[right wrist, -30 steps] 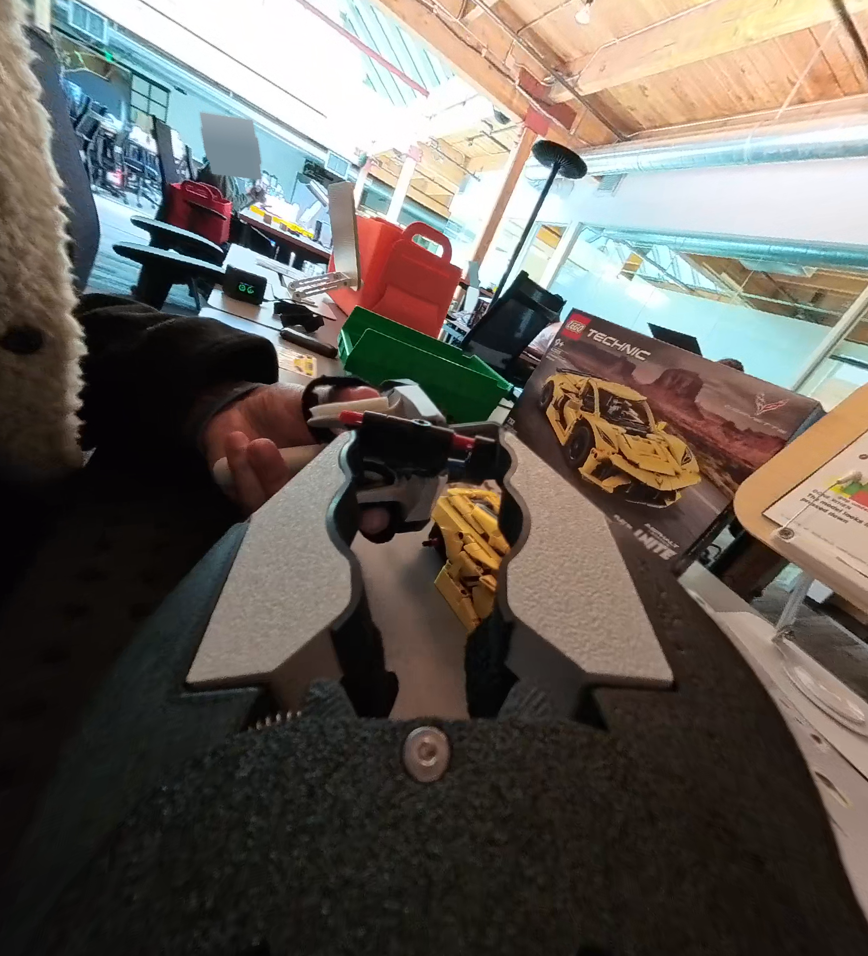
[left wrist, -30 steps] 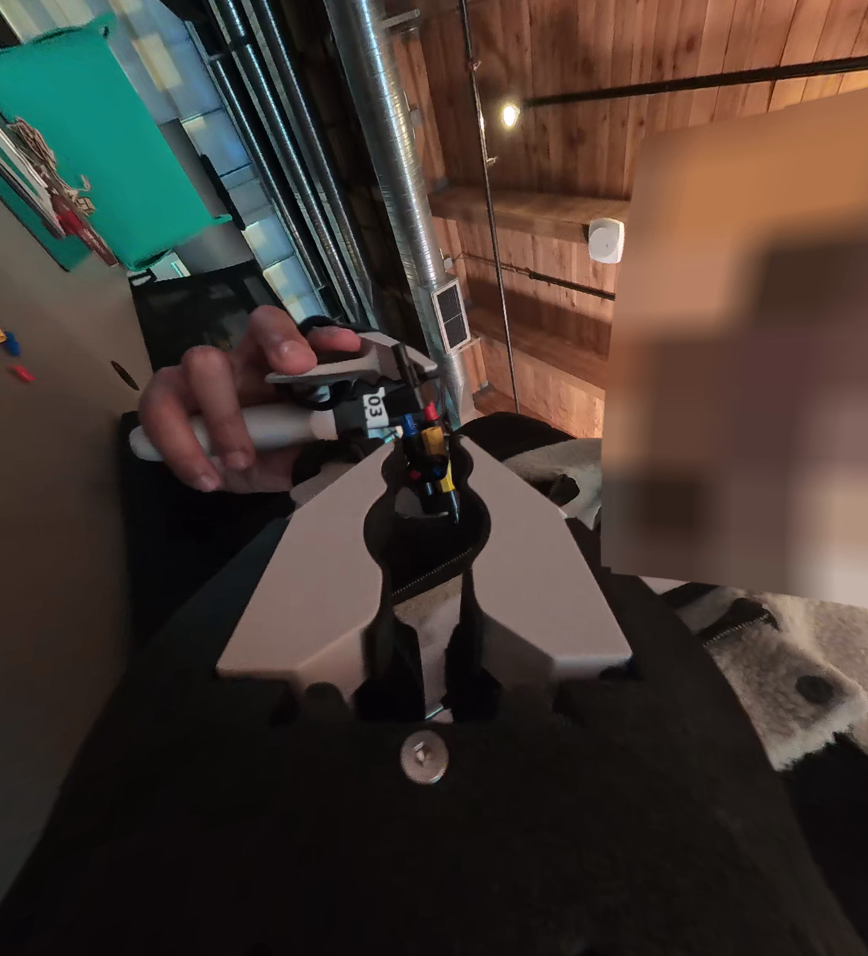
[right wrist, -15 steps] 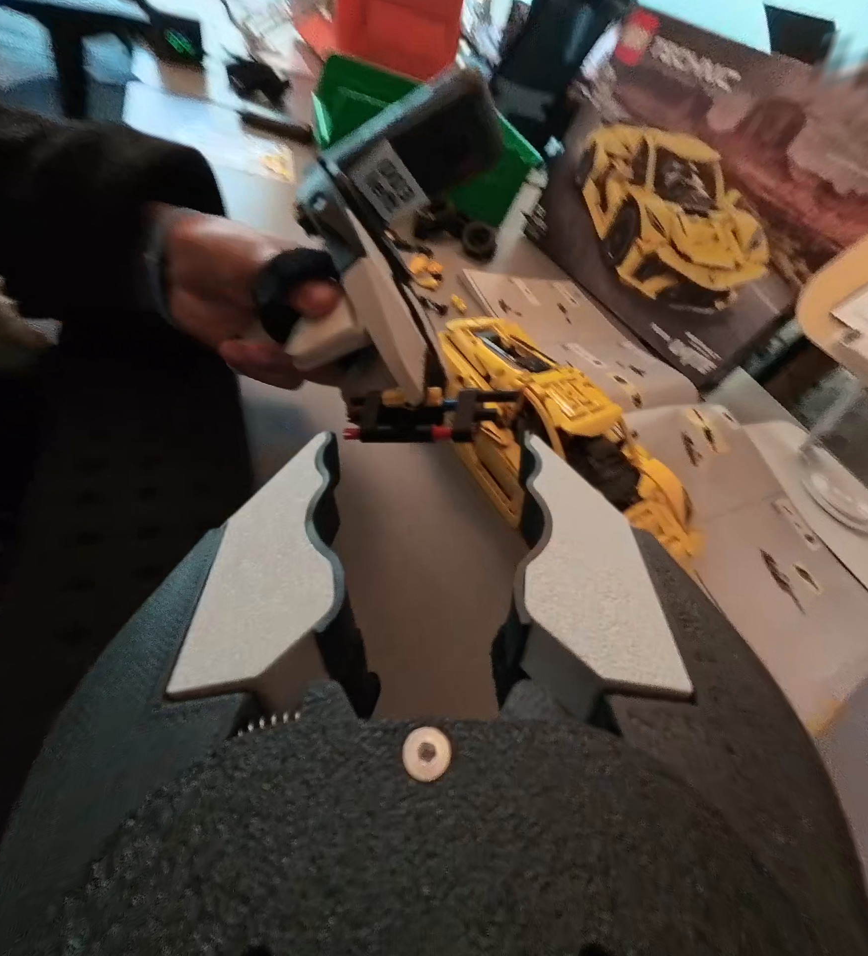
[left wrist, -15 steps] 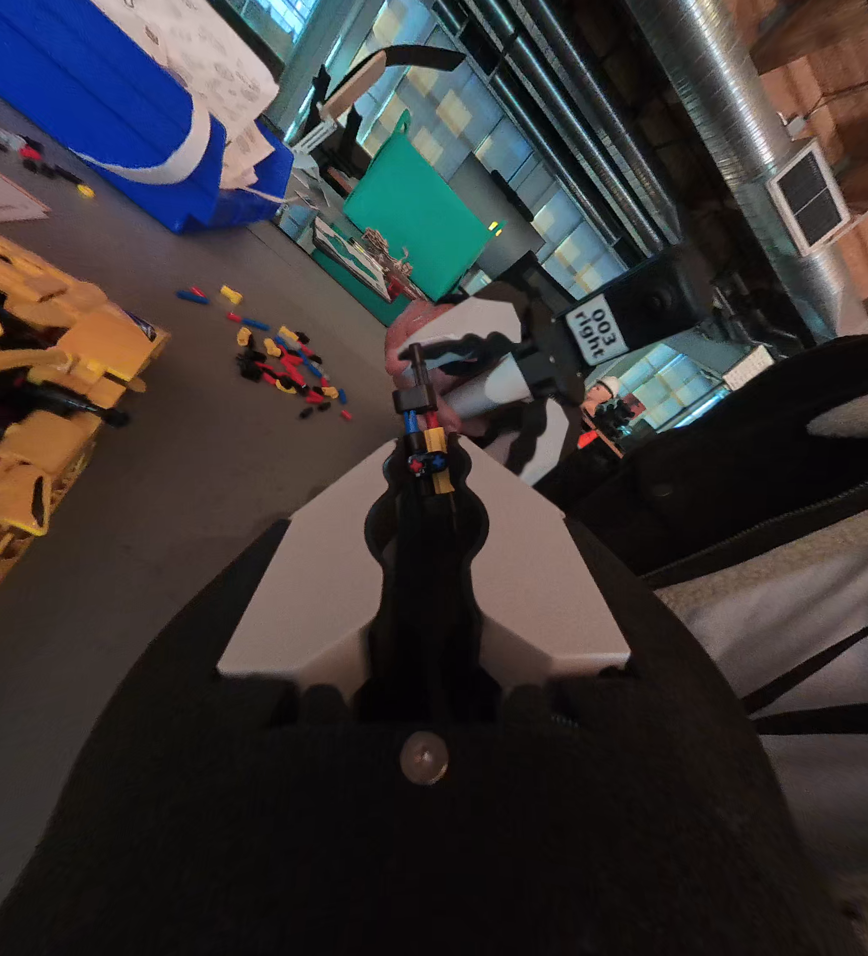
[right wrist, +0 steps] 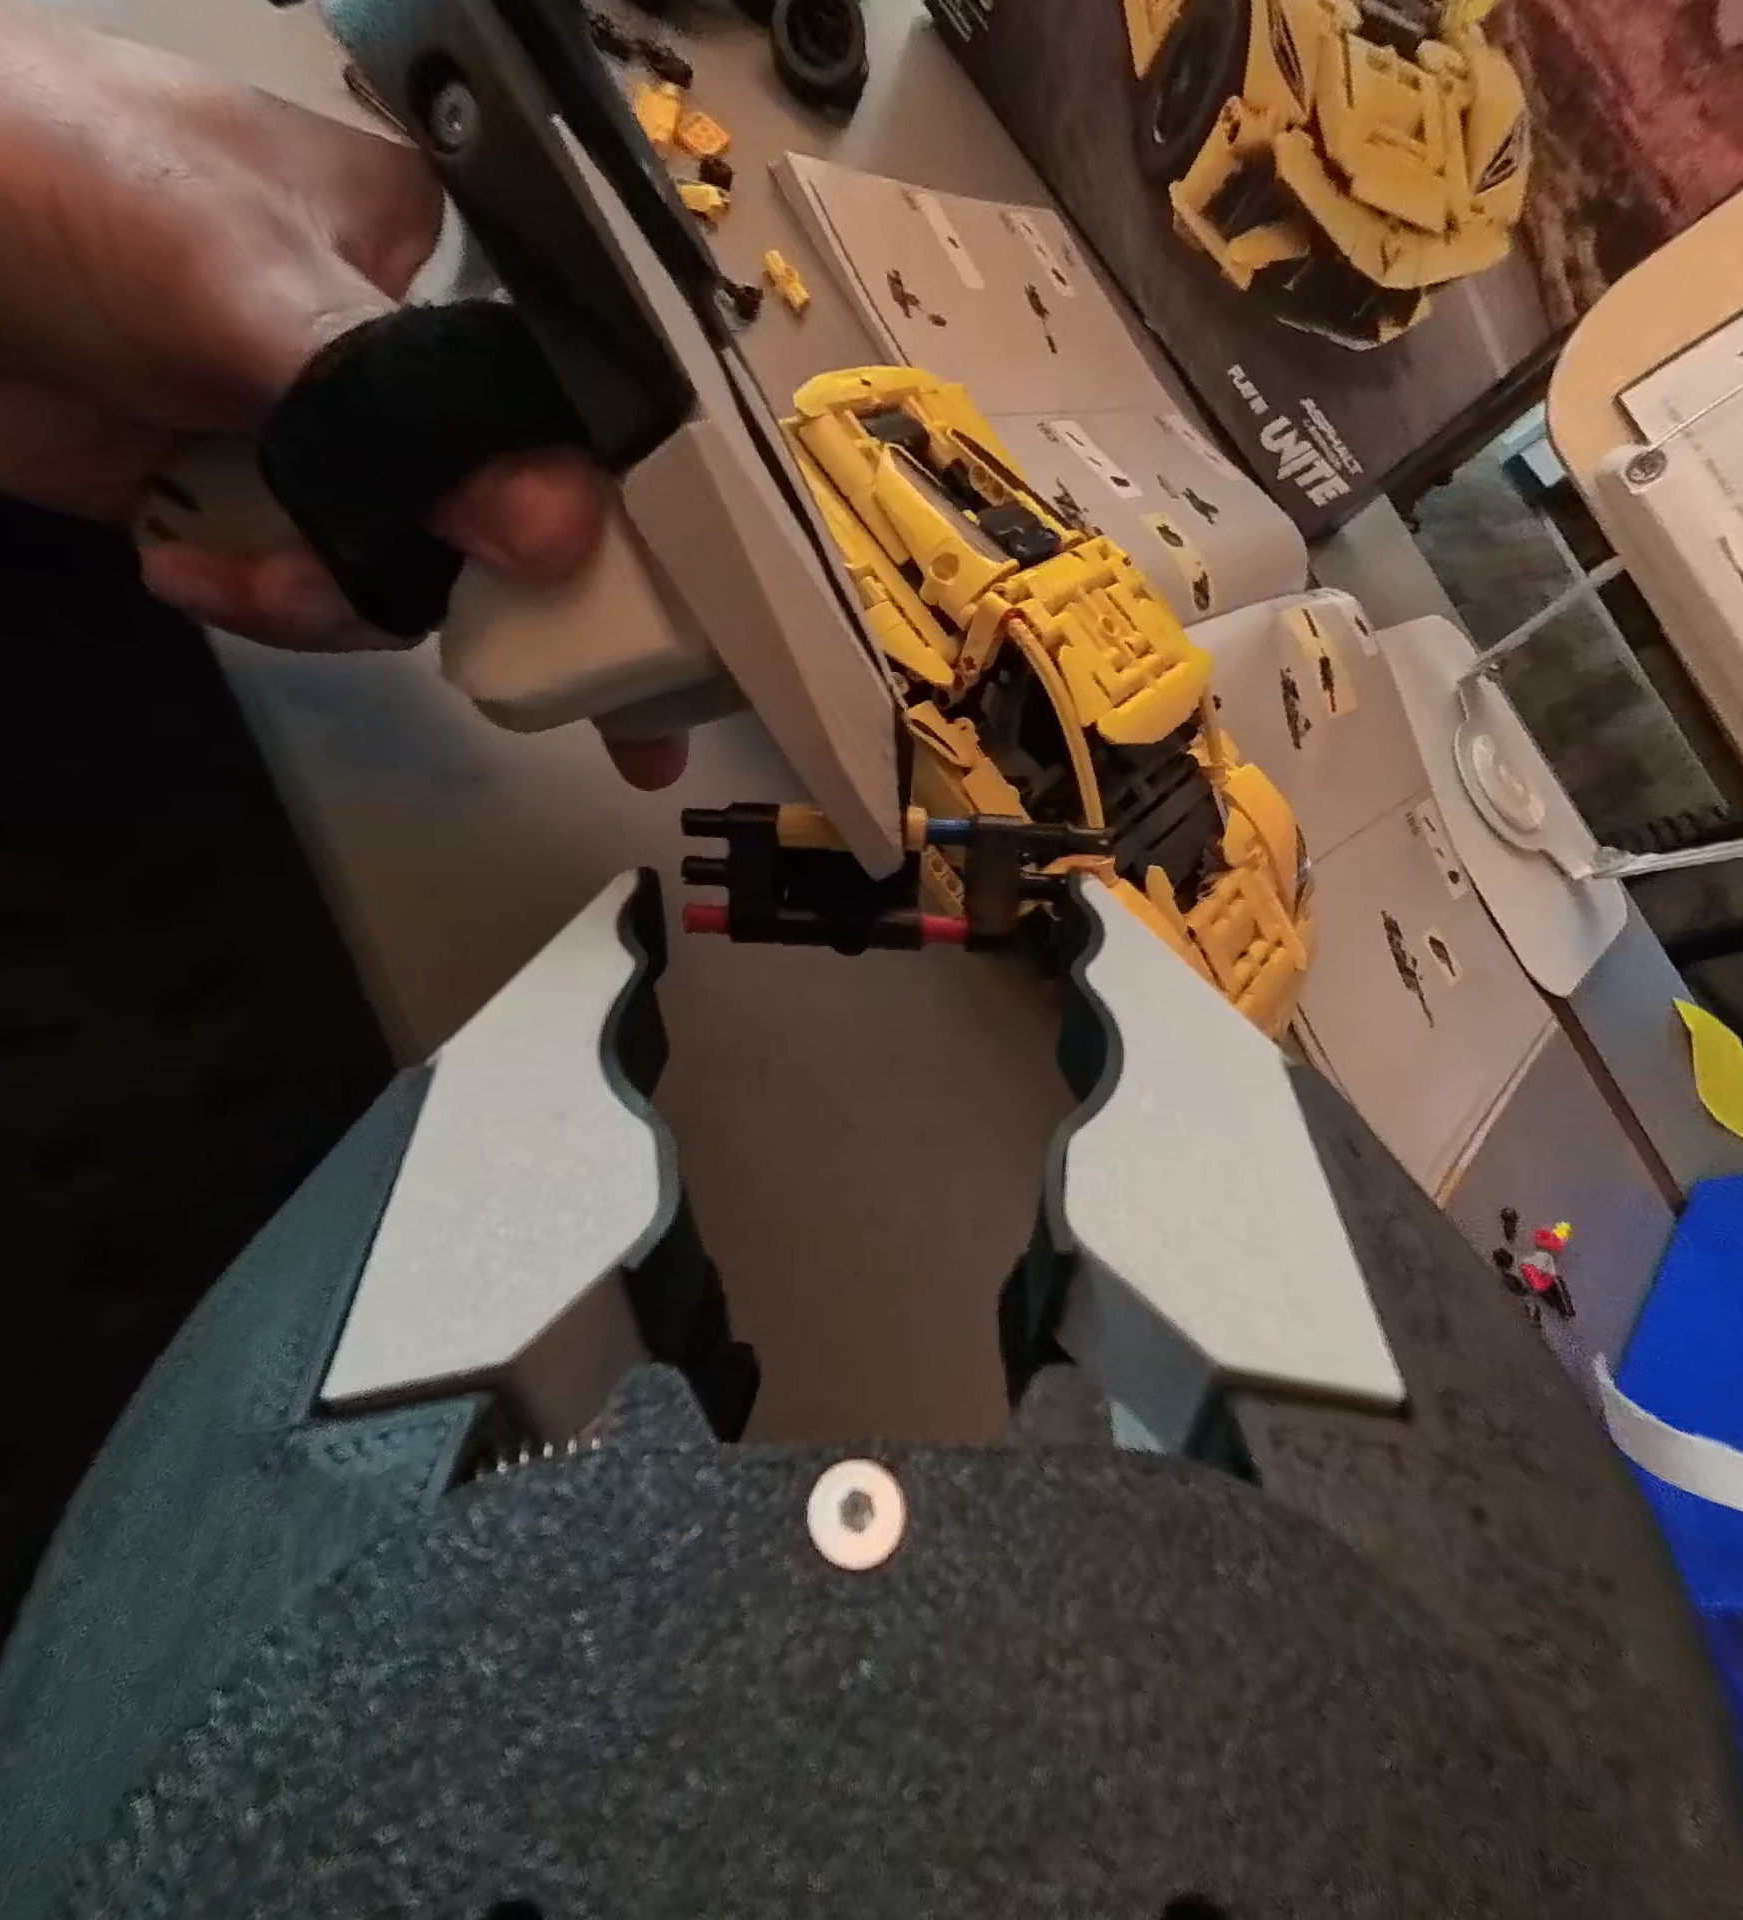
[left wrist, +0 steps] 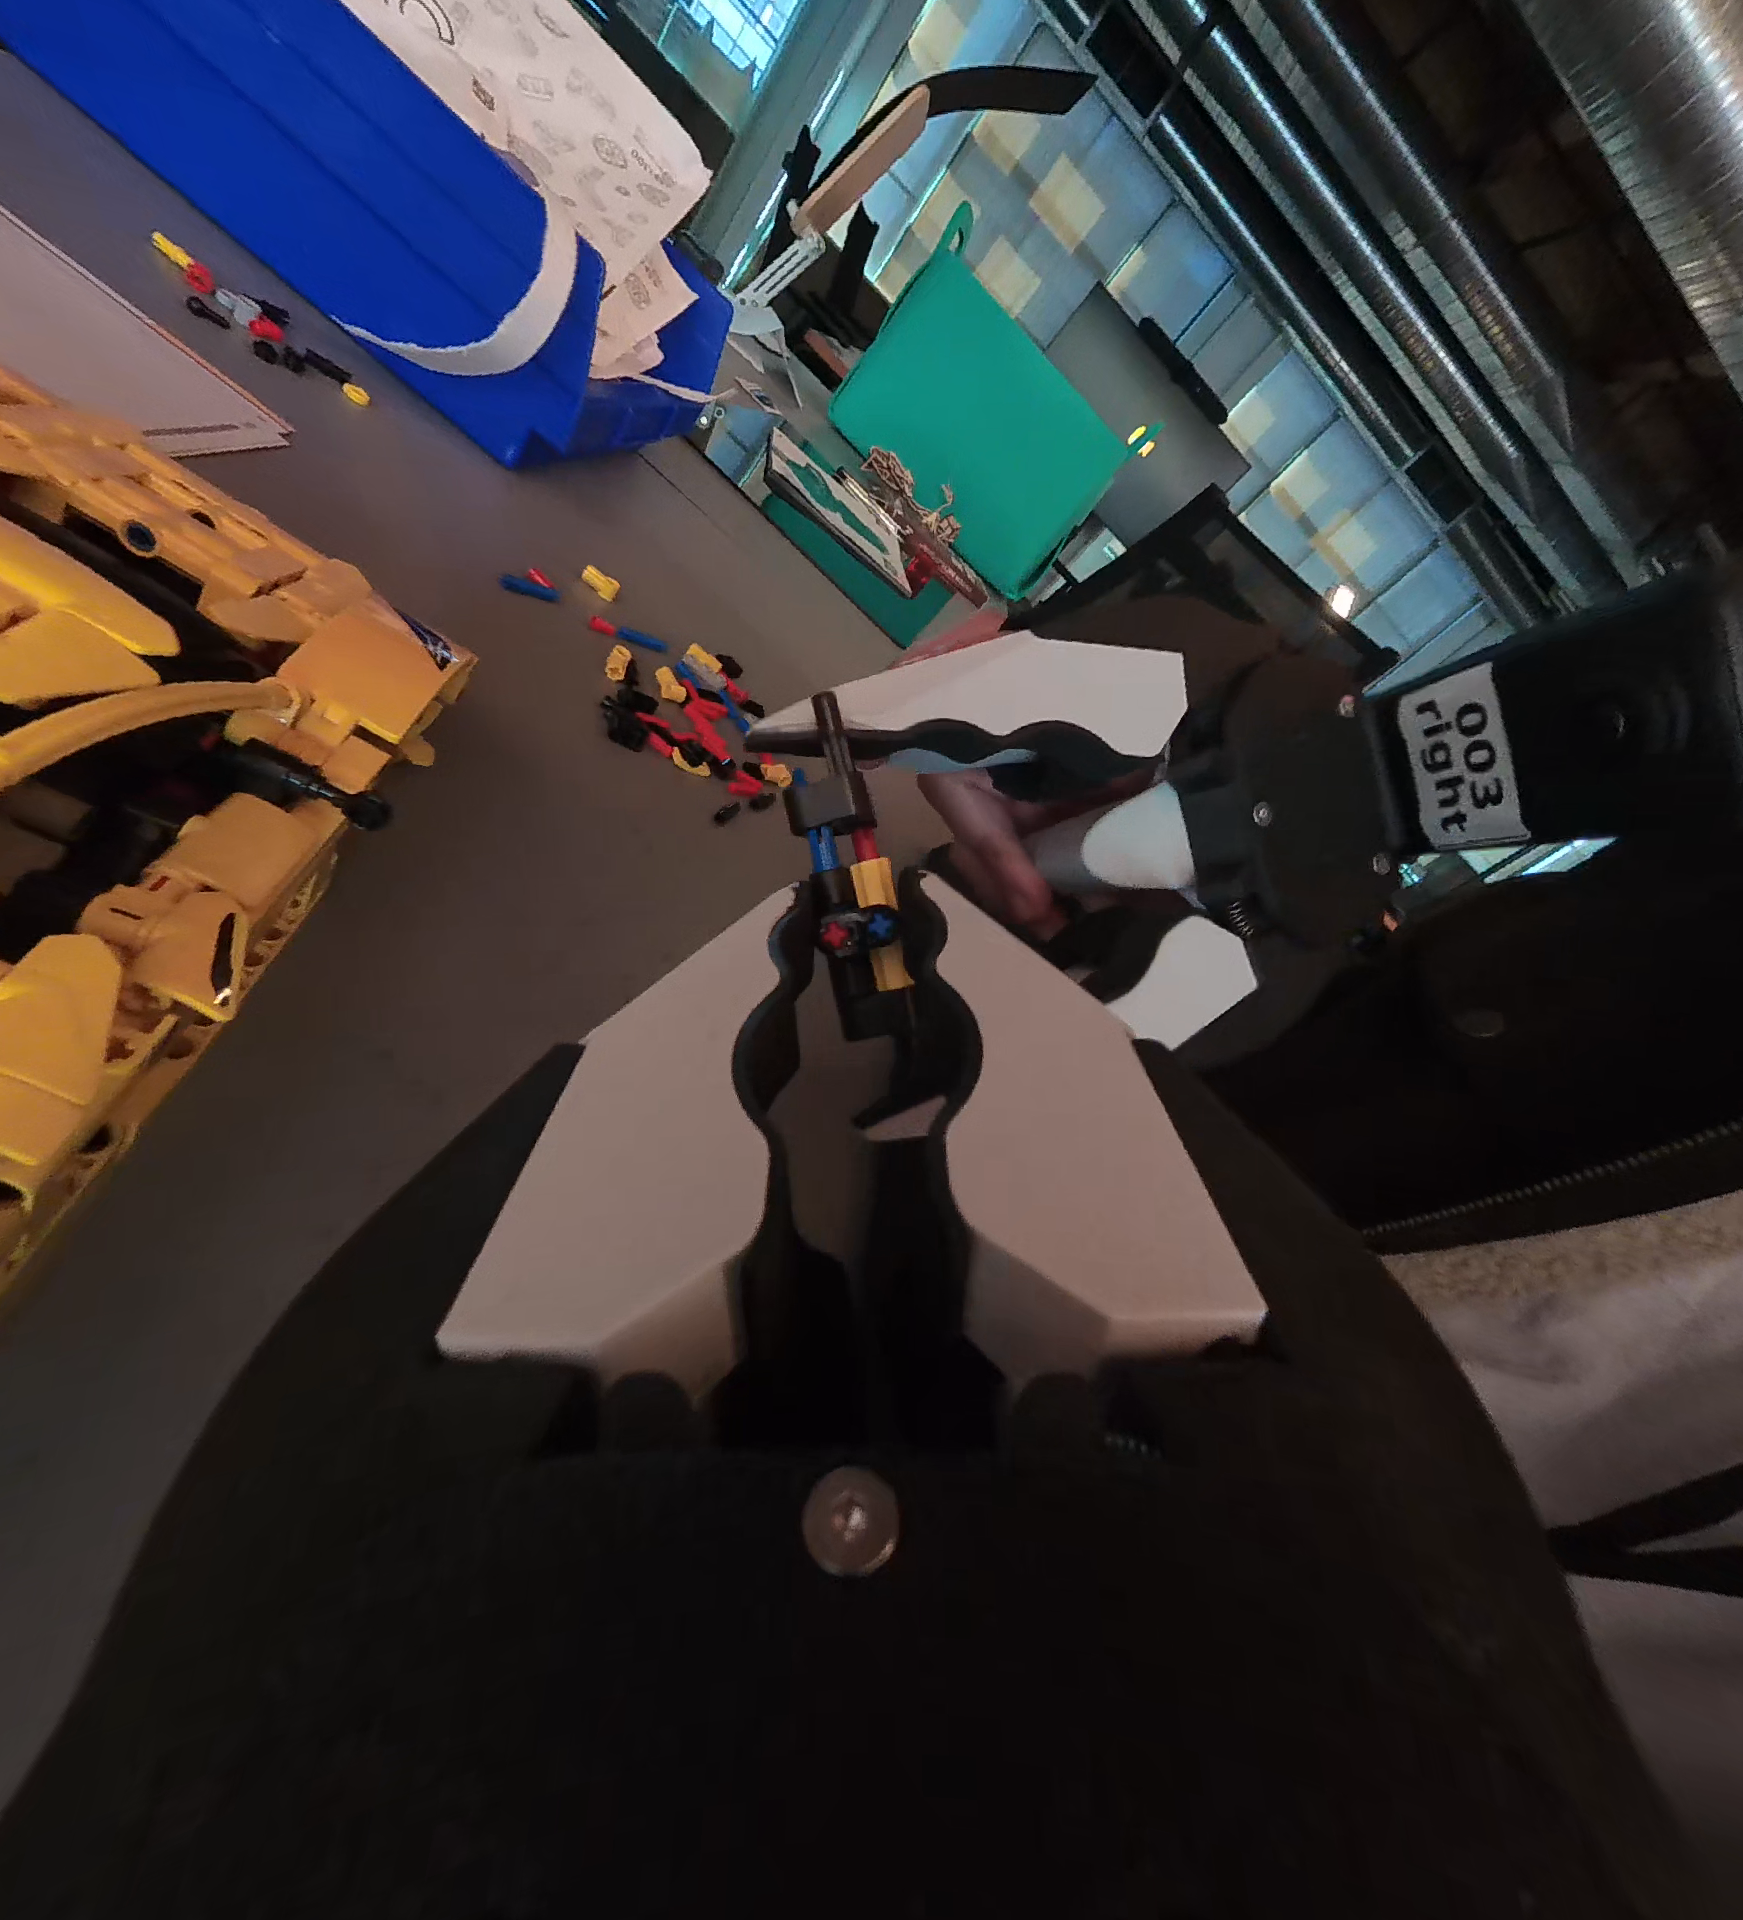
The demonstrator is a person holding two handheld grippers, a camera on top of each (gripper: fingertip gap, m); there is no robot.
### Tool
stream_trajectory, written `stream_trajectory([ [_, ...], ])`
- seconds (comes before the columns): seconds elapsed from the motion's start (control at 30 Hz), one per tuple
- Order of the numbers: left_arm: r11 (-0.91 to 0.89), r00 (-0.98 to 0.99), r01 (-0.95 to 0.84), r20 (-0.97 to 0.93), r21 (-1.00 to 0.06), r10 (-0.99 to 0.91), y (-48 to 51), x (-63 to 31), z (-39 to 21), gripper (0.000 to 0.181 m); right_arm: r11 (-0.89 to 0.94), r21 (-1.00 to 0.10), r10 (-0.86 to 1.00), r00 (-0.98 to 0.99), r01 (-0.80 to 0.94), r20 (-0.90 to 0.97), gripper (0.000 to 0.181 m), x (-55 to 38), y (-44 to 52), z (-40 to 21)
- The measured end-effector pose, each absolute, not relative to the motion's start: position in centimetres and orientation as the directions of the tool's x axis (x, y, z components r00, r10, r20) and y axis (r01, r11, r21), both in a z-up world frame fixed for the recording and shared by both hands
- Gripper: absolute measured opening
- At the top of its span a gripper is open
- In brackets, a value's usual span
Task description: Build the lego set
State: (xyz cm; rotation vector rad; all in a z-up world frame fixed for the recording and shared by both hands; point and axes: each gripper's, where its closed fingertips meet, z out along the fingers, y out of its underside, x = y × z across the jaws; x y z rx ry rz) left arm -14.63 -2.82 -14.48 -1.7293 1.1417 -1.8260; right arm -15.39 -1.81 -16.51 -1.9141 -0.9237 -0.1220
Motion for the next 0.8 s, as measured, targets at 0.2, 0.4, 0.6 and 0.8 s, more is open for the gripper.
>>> stream_trajectory([
  [0.2,-0.622,-0.174,-0.259,0.670,-0.739,-0.722,-2.85,-14.64,-14.58,0.016,-0.238,-0.680,0.539,0.676,0.694,0.502,0.071,-15.17,-1.59,-16.65],
  [0.4,-0.642,-0.157,-0.272,0.691,-0.717,-0.705,-2.67,-14.67,-15.02,0.015,-0.234,-0.649,0.536,0.653,0.724,0.535,0.070,-15.03,-1.39,-17.14],
  [0.6,-0.649,-0.168,-0.278,0.702,-0.708,-0.692,-2.81,-14.73,-15.00,0.016,-0.242,-0.683,0.559,0.675,0.689,0.483,0.068,-15.16,-1.61,-17.13],
  [0.8,-0.663,-0.190,-0.276,0.715,-0.696,-0.672,-2.91,-14.81,-14.74,0.016,-0.237,-0.738,0.584,0.700,0.632,0.412,0.068,-15.35,-1.69,-17.03],
])
